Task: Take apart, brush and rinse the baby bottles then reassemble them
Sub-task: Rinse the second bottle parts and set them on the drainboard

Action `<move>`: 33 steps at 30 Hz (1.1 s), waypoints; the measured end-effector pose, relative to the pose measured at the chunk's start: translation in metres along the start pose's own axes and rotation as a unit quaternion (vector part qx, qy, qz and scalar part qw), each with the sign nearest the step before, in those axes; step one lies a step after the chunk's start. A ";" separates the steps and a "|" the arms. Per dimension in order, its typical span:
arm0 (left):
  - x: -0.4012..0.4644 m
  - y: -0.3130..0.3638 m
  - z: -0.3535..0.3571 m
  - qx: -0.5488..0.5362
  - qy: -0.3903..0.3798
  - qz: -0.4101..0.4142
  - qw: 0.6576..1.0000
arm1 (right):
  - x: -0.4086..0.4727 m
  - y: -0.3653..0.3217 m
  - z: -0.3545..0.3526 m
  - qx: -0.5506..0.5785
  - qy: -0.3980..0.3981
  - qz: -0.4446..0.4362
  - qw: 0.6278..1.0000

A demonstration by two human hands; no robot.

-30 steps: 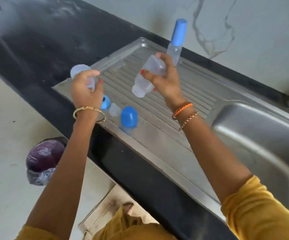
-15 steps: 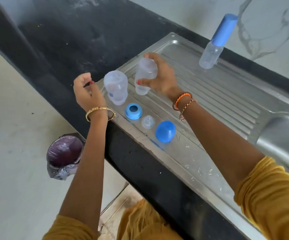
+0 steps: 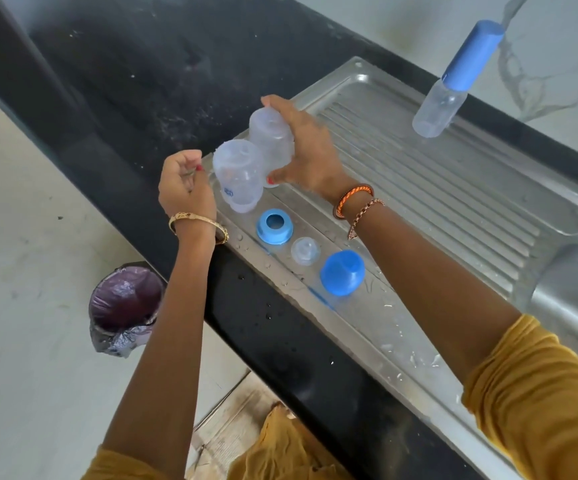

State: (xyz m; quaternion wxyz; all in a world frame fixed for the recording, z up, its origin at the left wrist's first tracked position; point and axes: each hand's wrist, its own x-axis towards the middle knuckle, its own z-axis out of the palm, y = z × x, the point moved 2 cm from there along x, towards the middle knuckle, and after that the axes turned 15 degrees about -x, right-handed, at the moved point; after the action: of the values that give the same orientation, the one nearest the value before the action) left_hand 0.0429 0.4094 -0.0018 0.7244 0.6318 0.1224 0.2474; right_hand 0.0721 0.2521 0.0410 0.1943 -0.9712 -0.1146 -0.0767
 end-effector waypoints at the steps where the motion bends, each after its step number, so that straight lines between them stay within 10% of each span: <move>1: 0.001 0.000 0.000 -0.002 -0.004 -0.006 1.000 | 0.000 0.000 0.001 0.000 -0.001 -0.002 1.000; 33: 0.002 0.012 0.008 0.025 -0.010 -0.001 1.000 | 0.001 0.012 0.003 0.075 0.035 0.067 0.994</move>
State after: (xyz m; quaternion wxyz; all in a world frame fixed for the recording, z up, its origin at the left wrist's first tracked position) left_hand 0.0459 0.4044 0.0119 0.7099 0.6519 0.1219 0.2371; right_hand 0.0762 0.2428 0.0343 0.2751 -0.9561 -0.0478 -0.0885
